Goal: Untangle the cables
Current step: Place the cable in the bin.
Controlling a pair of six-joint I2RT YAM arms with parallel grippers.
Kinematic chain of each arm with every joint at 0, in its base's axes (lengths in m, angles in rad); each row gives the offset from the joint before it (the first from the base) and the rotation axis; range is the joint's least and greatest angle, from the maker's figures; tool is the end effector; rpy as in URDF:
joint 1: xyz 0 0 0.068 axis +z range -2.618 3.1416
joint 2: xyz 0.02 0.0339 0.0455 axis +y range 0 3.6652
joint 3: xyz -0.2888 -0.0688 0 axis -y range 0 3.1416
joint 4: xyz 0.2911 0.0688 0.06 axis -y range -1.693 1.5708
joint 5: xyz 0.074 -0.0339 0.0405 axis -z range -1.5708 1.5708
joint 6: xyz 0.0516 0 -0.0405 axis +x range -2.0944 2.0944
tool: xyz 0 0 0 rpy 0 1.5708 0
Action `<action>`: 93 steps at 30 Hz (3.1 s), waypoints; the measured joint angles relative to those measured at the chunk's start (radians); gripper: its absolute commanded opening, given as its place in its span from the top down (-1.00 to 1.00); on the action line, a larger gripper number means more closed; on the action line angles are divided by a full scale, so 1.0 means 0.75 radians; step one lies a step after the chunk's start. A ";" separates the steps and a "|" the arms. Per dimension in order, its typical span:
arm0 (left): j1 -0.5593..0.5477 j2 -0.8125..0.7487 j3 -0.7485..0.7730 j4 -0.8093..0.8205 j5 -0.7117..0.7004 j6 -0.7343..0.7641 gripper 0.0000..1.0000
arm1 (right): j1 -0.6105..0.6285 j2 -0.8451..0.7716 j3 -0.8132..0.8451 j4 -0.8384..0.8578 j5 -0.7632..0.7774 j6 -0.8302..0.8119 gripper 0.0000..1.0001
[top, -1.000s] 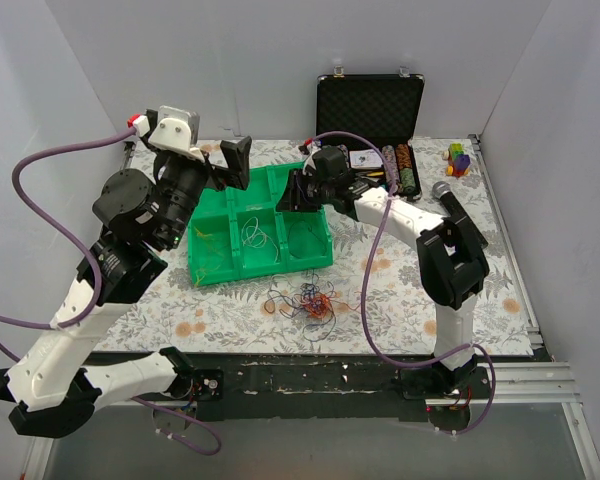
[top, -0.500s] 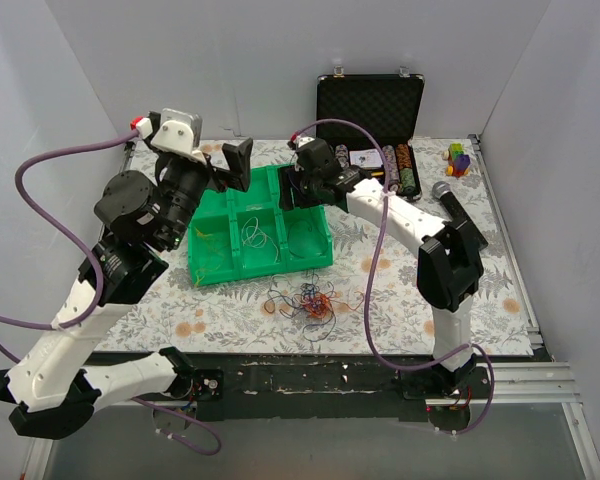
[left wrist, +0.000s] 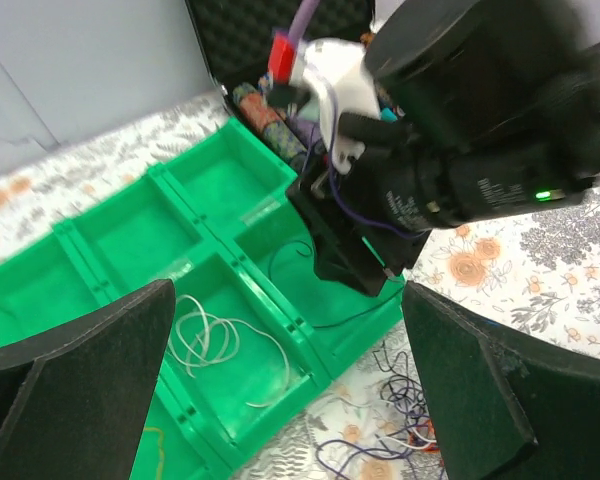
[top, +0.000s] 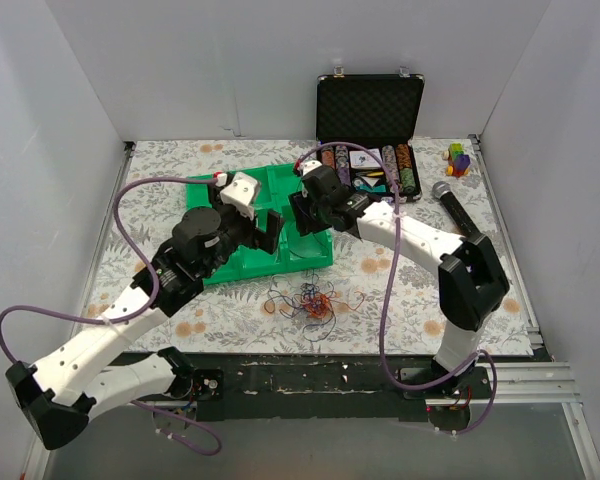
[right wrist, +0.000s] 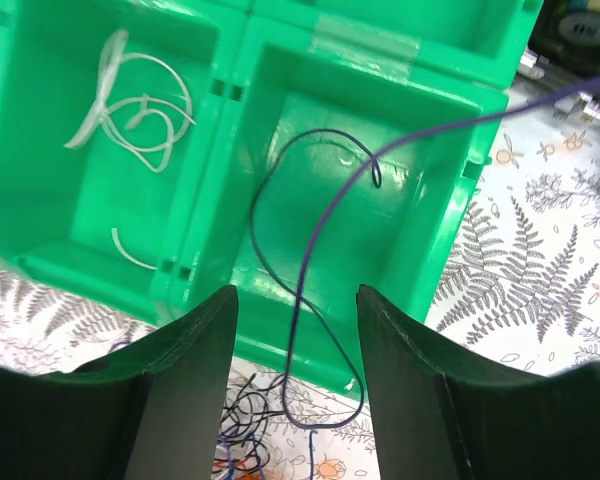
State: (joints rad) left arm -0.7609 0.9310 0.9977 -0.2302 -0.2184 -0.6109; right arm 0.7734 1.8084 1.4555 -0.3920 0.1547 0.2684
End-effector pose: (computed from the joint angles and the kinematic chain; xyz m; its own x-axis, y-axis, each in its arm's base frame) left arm 0.1936 -0.1689 0.4042 -0.3939 -0.3982 -0.8284 0.3570 0.7643 -0.5371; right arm 0.3445 0.3253 0.2652 -0.6292 -0.2481 -0.7365 -0.4587 0.8836 0.0942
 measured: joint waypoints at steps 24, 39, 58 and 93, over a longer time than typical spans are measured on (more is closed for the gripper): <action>0.296 0.203 -0.010 0.359 0.759 -0.378 -0.96 | 0.119 -0.183 -0.086 0.144 0.126 -0.045 -0.22; 0.296 0.183 -0.074 0.454 0.795 -0.215 -0.04 | 0.185 -0.183 -0.076 0.137 0.152 -0.049 -0.12; 0.296 0.182 -0.100 0.504 0.764 -0.172 1.00 | 0.193 -0.229 -0.091 0.141 0.175 -0.047 -0.07; 0.176 0.297 -0.094 0.626 0.515 -0.065 1.00 | 0.058 -0.562 -0.348 0.243 0.510 -0.002 -0.40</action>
State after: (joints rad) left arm -0.6285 1.1538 0.9272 0.2394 0.1677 -0.6594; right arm 0.8169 1.3869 1.1942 -0.2096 0.5373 0.2672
